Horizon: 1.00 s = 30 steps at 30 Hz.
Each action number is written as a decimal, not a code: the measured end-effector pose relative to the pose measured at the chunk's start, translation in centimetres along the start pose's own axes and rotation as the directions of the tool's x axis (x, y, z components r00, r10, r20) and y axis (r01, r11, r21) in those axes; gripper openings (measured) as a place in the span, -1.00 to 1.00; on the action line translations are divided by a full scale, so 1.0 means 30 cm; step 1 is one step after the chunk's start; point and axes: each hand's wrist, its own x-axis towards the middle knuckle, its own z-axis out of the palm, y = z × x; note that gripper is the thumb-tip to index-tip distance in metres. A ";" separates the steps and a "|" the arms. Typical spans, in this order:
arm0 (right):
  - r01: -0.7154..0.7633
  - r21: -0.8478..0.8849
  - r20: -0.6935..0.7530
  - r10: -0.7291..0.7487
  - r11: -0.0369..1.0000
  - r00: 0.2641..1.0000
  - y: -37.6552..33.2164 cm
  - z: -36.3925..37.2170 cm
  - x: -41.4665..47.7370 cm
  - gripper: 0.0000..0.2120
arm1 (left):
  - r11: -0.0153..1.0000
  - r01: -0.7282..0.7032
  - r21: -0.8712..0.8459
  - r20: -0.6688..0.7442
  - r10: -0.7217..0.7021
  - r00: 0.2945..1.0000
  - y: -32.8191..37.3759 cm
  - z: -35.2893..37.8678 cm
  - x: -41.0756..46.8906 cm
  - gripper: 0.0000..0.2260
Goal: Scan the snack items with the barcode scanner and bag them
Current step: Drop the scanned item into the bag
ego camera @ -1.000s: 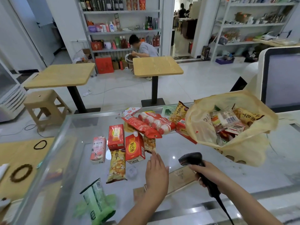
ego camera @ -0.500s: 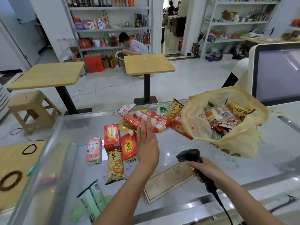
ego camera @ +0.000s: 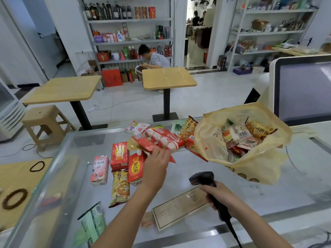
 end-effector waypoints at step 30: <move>-0.006 0.038 0.054 0.004 0.999 0.999 -0.053 -0.158 -0.089 -0.67 | 0.979 0.204 -0.003 0.588 -0.164 0.792 0.222 0.139 -0.272 -0.47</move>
